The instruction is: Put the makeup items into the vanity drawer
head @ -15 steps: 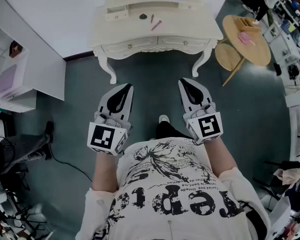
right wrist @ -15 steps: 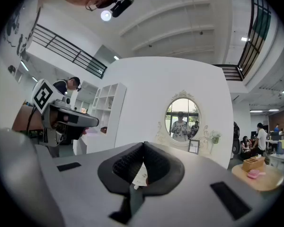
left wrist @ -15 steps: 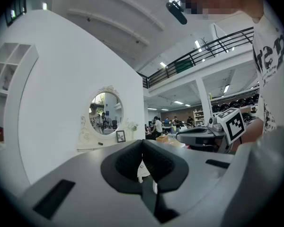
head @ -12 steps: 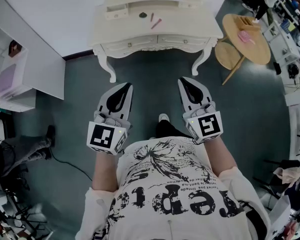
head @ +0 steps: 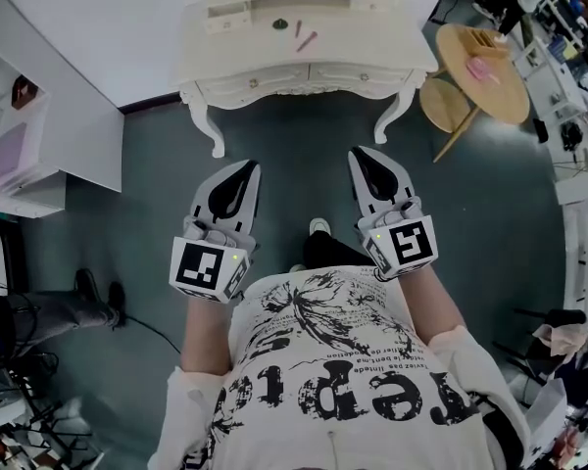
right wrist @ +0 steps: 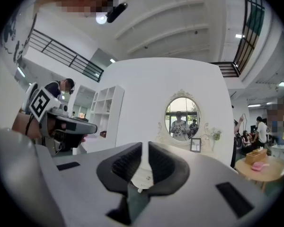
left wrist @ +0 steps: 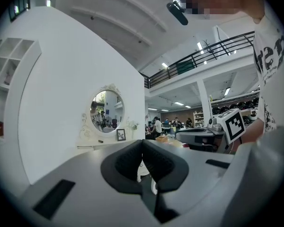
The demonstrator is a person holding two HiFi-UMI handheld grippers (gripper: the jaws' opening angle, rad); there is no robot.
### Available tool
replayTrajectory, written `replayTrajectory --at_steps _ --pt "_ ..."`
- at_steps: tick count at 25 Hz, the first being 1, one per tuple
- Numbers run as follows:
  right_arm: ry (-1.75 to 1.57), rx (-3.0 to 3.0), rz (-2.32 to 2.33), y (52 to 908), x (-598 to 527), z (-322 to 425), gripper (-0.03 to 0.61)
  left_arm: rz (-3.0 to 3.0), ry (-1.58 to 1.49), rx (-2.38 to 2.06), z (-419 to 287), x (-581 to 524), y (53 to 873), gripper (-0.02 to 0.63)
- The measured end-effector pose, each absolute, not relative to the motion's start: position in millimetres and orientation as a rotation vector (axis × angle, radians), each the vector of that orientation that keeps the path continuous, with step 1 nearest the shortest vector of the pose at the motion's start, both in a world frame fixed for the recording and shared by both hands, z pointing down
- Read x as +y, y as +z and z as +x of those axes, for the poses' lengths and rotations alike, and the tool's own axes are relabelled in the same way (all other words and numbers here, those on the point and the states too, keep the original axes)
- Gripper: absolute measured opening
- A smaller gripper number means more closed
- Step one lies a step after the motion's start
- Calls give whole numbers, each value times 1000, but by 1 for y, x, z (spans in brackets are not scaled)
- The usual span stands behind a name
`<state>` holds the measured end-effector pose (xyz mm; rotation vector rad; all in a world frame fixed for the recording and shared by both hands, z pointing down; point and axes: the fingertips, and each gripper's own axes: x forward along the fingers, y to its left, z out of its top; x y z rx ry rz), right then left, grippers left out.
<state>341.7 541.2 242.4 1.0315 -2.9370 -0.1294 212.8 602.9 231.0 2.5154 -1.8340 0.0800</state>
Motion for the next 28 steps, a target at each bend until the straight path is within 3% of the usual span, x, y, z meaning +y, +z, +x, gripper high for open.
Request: replayTrajectory --at_steps 1,2,3,8,14,28 --pt "-81 -2958 1042 243 536 340 109 2511 81 -1832 211 600 233 14" --pt "-31 -2975 1044 243 529 338 338 2507 85 -1832 210 597 235 14" --pt "9 -2982 1048 243 522 336 475 2503 91 -1832 209 594 236 14" --pt "-20 -2938 1099 246 479 329 526 2477 111 -1844 195 568 244 14" --pt "17 -2933 1034 270 406 307 526 2425 140 -1893 172 501 263 14" --pt "43 -2938 854 267 104 251 525 2324 159 -2023 128 211 250 14"
